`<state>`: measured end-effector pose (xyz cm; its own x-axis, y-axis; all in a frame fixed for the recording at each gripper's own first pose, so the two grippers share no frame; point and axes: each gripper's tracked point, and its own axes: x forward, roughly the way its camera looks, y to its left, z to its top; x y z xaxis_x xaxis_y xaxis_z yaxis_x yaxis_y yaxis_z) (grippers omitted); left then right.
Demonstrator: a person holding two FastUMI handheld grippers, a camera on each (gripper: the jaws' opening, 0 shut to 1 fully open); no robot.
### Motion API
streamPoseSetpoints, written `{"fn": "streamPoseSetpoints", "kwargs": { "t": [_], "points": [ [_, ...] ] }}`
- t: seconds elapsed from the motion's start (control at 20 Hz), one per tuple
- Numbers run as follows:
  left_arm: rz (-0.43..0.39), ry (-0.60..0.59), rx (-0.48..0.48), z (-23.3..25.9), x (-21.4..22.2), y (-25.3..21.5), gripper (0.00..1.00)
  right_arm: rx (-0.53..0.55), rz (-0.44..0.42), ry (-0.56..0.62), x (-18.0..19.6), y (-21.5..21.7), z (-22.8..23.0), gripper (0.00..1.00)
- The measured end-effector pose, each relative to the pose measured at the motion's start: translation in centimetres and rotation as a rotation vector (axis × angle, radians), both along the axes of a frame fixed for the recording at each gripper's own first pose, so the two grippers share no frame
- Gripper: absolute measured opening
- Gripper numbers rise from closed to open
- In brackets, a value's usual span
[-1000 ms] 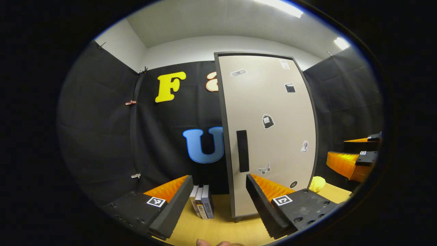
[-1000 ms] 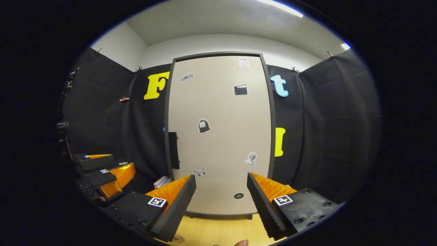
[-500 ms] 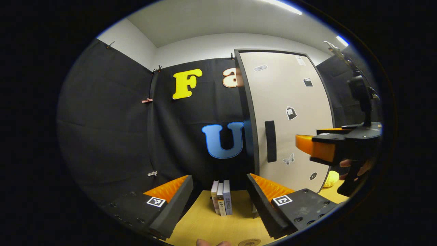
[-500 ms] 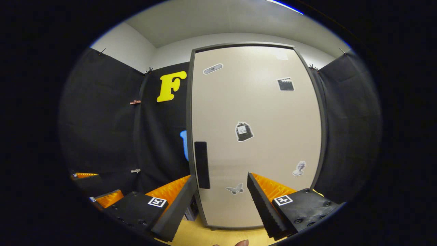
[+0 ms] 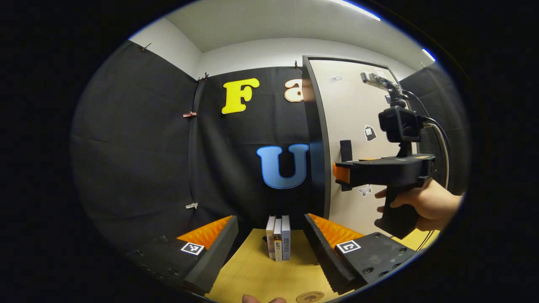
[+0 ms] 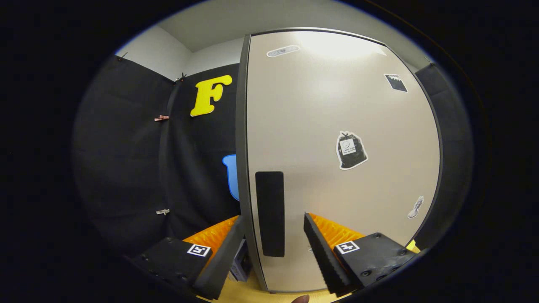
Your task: Open the cabinet door with the right hand, grasp the bottle in the cabinet with the left hand and place it on the coaster, then close the cabinet door with the right hand.
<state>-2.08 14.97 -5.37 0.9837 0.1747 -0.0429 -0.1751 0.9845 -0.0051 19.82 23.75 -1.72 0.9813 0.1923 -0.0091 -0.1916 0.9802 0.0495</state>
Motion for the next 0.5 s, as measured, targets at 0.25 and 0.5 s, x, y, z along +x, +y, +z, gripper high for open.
{"fn": "streamPoseSetpoints", "kwargs": {
  "t": [0.25,0.5],
  "points": [
    [0.021,0.008,-0.007,-0.3,-0.7,1.0,0.98,0.000,-0.110,0.018,1.4,-0.2,-0.7,0.41],
    [0.032,0.005,-0.012,0.0,-1.3,1.3,0.98,0.012,-0.028,0.054,0.9,-0.1,-0.8,0.21]
  ]
}}
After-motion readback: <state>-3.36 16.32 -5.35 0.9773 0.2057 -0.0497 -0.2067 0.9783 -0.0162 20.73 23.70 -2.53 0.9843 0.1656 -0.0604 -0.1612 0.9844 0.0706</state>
